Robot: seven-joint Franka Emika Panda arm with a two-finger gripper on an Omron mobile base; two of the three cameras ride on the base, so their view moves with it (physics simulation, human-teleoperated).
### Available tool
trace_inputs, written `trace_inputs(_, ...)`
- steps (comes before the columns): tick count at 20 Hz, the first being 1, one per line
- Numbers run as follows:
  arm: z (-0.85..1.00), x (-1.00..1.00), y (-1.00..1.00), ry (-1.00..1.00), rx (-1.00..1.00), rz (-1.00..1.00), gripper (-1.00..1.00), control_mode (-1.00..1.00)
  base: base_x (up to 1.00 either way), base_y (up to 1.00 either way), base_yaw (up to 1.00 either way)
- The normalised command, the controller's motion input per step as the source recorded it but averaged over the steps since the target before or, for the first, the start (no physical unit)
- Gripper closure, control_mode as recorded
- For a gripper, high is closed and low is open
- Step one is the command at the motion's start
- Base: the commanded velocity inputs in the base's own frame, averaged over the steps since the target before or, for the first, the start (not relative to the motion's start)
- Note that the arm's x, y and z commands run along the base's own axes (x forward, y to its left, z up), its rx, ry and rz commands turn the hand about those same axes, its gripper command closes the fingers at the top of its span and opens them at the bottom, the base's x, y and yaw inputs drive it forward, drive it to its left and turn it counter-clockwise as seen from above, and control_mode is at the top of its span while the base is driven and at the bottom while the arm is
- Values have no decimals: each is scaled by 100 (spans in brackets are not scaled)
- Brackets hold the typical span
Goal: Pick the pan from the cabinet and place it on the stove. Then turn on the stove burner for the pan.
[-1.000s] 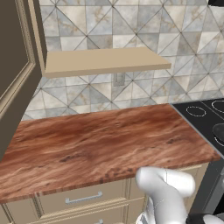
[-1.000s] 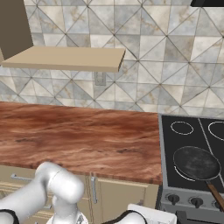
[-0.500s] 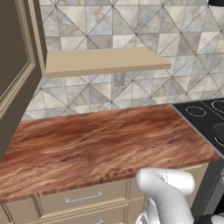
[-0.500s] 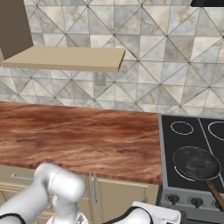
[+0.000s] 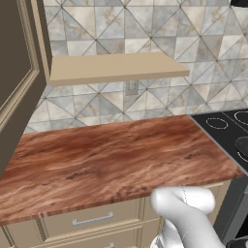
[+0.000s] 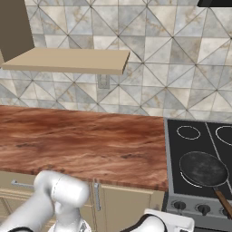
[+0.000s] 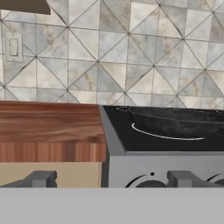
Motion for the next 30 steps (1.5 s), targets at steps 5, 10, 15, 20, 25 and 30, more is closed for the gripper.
trace_inputs(5,-22,9,-10,0,-2,2,-100,-100,0,0,0)
trace_inputs(10,-18,8,-11,-1,-2,1,-100,-100,0,0,0)
trace_inputs(15,-8,4,-3,-3,0,2,-100,-100,0,0,0)
trace_inputs(20,-9,9,0,-1,0,2,-100,-100,0,0,0)
trace_inputs(25,-4,11,-8,-1,0,3,-100,-100,0,0,0)
trace_inputs(30,-7,8,-19,0,0,1,-100,-100,0,0,0)
